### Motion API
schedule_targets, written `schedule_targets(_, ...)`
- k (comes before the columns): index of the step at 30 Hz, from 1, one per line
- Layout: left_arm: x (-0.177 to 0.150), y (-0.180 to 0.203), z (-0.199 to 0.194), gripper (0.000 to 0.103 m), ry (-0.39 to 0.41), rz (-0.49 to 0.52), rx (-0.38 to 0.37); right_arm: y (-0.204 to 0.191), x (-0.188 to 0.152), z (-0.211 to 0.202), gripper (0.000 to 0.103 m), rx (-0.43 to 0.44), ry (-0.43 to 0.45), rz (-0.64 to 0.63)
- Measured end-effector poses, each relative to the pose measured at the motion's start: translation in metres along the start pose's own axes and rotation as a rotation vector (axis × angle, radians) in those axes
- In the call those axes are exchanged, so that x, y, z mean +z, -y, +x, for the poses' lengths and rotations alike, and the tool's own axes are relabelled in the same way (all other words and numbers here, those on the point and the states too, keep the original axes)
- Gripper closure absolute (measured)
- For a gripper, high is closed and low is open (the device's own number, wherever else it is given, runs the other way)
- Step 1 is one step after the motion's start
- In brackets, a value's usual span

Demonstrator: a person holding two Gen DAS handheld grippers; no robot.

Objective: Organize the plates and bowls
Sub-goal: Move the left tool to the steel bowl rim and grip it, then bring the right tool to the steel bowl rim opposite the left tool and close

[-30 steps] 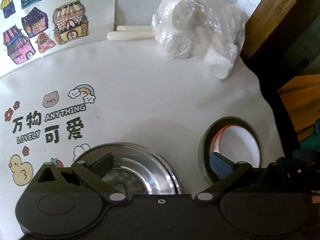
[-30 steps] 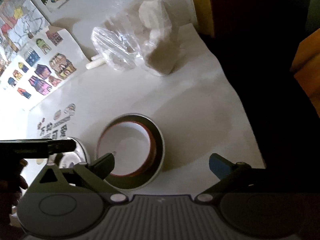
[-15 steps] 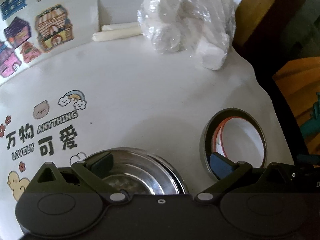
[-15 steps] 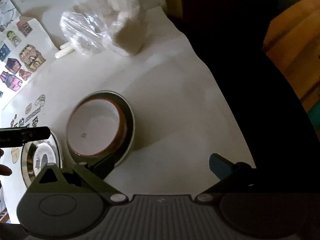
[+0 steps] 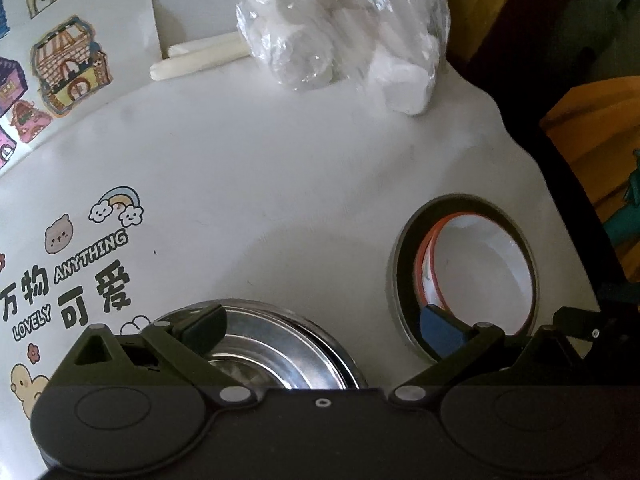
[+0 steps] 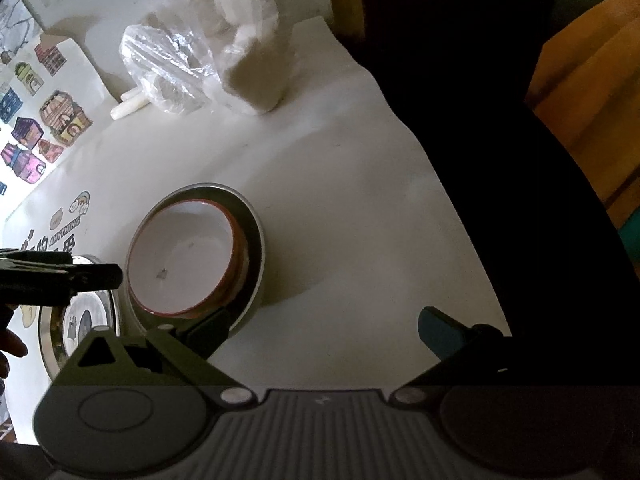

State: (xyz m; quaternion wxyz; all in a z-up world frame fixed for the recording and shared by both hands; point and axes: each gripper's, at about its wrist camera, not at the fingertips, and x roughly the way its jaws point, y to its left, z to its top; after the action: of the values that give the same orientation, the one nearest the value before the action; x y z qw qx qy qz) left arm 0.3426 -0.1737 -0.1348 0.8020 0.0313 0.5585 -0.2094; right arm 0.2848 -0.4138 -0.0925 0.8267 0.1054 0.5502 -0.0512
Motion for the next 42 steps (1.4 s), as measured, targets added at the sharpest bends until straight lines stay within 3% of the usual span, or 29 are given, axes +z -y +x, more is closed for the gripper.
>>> schedule_targets(14,0.006,0.008,0.011,0.001,-0.033,0.041,0.072,-0.001,0.015,0.018,0.000,-0.006,-0.046,-0.077)
schedule_targets(34,0.011,0.019,0.022,0.001,-0.059,0.112,0.111,-0.008,0.021,0.031,0.001,0.003,-0.059,-0.137)
schedule_targets(42,0.011,0.022,0.023,0.001,-0.065,0.130,0.112,-0.009,0.021,0.031,0.014,0.030,-0.060,-0.138)
